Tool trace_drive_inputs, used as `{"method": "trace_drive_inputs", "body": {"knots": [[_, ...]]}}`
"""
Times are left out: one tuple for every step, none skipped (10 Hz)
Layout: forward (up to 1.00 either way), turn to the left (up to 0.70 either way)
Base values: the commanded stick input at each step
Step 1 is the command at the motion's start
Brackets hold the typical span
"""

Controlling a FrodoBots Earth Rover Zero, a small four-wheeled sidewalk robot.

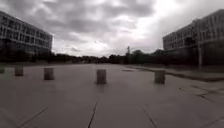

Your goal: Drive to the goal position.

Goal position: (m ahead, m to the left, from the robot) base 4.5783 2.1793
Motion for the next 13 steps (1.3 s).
{"method": "trace_drive_inputs", "body": {"knots": [[0.70,-0.35],[0.70,-0.23],[0.70,-0.09],[0.70,0.00],[0.70,0.00],[0.70,0.20],[0.70,0.35],[0.70,0.35],[0.70,0.35],[0.70,0.35],[0.70,0.35],[0.70,0.35],[0.70,0.32]]}}
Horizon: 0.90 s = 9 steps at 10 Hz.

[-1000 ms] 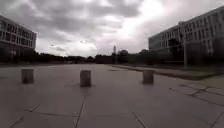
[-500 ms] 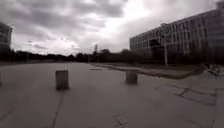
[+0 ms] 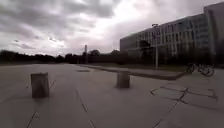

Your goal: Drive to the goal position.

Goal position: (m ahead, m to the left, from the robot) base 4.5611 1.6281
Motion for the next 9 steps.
{"method": "trace_drive_inputs", "body": {"knots": [[0.70,0.12],[0.70,0.00],[0.70,0.00],[0.70,0.00],[0.70,0.00],[0.70,0.00],[0.70,0.00],[0.70,0.00],[0.70,0.00]]}}
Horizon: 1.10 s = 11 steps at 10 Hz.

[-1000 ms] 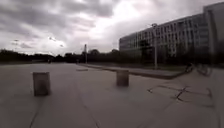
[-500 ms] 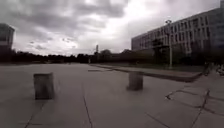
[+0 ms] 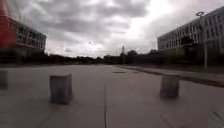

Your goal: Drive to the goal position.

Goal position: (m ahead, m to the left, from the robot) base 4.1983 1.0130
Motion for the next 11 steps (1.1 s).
{"method": "trace_drive_inputs", "body": {"knots": [[0.70,0.00],[0.70,0.00],[0.70,0.00],[0.70,0.00],[0.70,0.00],[0.70,0.00],[0.70,0.00],[0.70,0.00],[0.70,0.00],[0.70,0.00],[0.70,0.00]]}}
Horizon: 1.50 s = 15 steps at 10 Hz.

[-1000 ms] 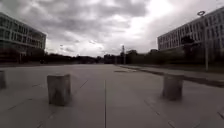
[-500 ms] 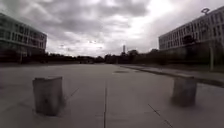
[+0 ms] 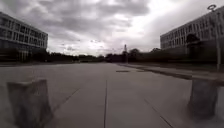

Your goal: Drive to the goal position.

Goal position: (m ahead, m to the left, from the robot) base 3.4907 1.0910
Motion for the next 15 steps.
{"method": "trace_drive_inputs", "body": {"knots": [[0.70,0.00],[0.70,0.00],[0.70,0.35],[0.70,0.35],[0.70,0.26],[0.70,0.17],[0.70,0.08],[0.70,0.00],[0.70,0.00],[0.70,0.00],[0.70,0.00],[0.70,0.00],[0.70,0.00],[0.70,0.00],[0.70,0.00]]}}
